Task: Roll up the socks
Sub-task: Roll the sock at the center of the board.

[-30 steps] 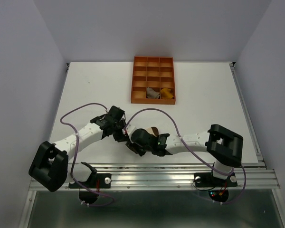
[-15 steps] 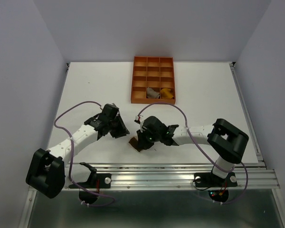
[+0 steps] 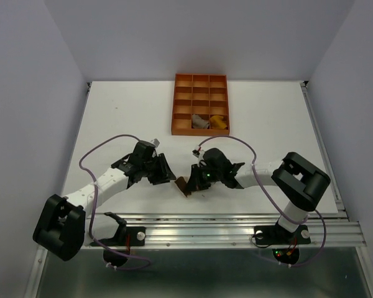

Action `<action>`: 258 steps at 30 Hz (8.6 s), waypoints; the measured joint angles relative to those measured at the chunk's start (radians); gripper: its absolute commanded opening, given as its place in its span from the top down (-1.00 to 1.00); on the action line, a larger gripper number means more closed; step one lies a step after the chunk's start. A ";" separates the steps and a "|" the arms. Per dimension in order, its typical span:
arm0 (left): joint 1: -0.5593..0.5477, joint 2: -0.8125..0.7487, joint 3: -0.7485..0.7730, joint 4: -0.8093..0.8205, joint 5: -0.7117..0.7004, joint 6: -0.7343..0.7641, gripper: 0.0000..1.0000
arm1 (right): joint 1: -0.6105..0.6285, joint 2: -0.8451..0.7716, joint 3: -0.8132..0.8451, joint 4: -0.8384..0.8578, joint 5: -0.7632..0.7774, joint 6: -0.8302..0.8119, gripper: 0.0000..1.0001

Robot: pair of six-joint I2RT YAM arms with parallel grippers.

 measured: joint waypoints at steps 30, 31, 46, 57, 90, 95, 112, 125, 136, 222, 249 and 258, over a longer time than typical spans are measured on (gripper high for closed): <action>-0.096 0.201 -0.003 0.174 0.051 0.018 0.04 | -0.071 0.028 -0.067 0.108 -0.101 0.153 0.76; -0.099 0.208 -0.002 0.176 0.047 0.014 0.05 | -0.071 0.029 -0.066 0.108 -0.104 0.151 0.73; -0.208 0.397 0.217 0.018 -0.100 0.007 0.17 | -0.071 -0.080 0.012 -0.193 0.036 -0.054 -0.02; -0.233 0.420 0.270 -0.062 -0.142 -0.019 0.20 | 0.072 -0.232 0.034 -0.344 0.283 -0.221 -0.09; -0.240 0.438 0.303 -0.120 -0.148 -0.023 0.21 | 0.357 -0.127 0.157 -0.354 0.761 -0.383 -0.10; -0.235 0.440 0.303 -0.120 -0.136 -0.024 0.21 | 0.357 -0.114 0.157 -0.336 0.760 -0.383 -0.09; -0.212 0.443 0.298 -0.134 -0.091 -0.027 0.21 | 0.394 -0.022 0.193 -0.328 0.858 -0.341 -0.02; -0.193 0.427 0.259 -0.110 -0.034 -0.027 0.22 | 0.436 0.011 0.169 -0.329 0.882 -0.296 0.00; -0.151 0.369 0.230 -0.111 0.002 -0.032 0.10 | 0.437 0.009 0.153 -0.319 0.919 -0.256 0.30; -0.035 0.542 0.314 0.254 0.226 0.203 0.31 | 0.190 0.035 -0.019 0.185 -0.127 -0.452 0.99; -0.161 0.634 0.423 0.089 0.037 0.301 1.00 | 0.191 0.033 -0.018 0.172 -0.113 -0.505 0.99; -0.161 0.608 0.414 0.081 -0.063 0.283 1.00 | 0.191 0.007 -0.021 0.142 -0.089 -0.459 0.99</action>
